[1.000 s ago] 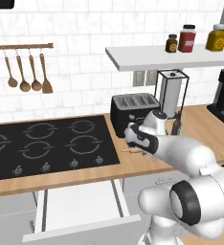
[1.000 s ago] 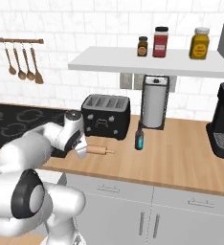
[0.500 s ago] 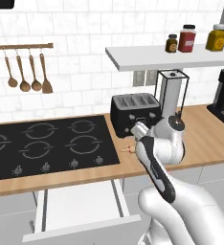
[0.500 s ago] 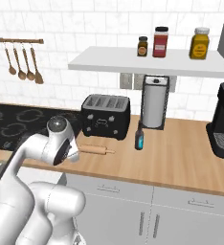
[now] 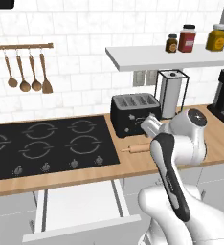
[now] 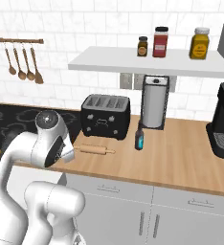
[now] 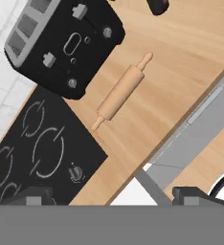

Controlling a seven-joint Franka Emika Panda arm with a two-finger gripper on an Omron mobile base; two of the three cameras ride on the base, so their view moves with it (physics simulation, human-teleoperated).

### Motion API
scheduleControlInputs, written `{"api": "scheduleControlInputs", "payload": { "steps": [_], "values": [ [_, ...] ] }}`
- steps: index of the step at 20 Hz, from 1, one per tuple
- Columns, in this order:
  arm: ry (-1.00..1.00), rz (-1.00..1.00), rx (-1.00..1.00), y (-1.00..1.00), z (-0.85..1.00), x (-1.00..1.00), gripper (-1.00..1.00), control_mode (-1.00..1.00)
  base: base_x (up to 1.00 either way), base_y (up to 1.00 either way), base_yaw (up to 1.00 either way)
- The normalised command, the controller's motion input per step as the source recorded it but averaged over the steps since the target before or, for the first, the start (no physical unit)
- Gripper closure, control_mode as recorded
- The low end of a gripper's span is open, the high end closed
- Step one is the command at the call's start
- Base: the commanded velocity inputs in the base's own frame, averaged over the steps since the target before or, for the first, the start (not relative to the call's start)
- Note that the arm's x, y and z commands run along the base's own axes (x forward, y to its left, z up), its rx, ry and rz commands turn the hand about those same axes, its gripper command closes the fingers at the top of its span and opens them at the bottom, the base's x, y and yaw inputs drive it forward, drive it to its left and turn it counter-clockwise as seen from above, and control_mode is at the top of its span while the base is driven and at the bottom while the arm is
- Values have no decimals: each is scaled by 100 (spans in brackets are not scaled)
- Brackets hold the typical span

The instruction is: Pick the rolling pin from the drawer and place it on the counter.

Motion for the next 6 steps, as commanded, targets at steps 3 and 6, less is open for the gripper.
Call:
{"api": "scheduleControlInputs", "payload": {
  "steps": [3, 6],
  "values": [
    [-16, 0, 0, -1, 34, -83, -100, -100, 0, 0, 0],
    [-13, 3, 0, 0, 30, -69, -100, -100, 0, 0, 0]
  ]
}}
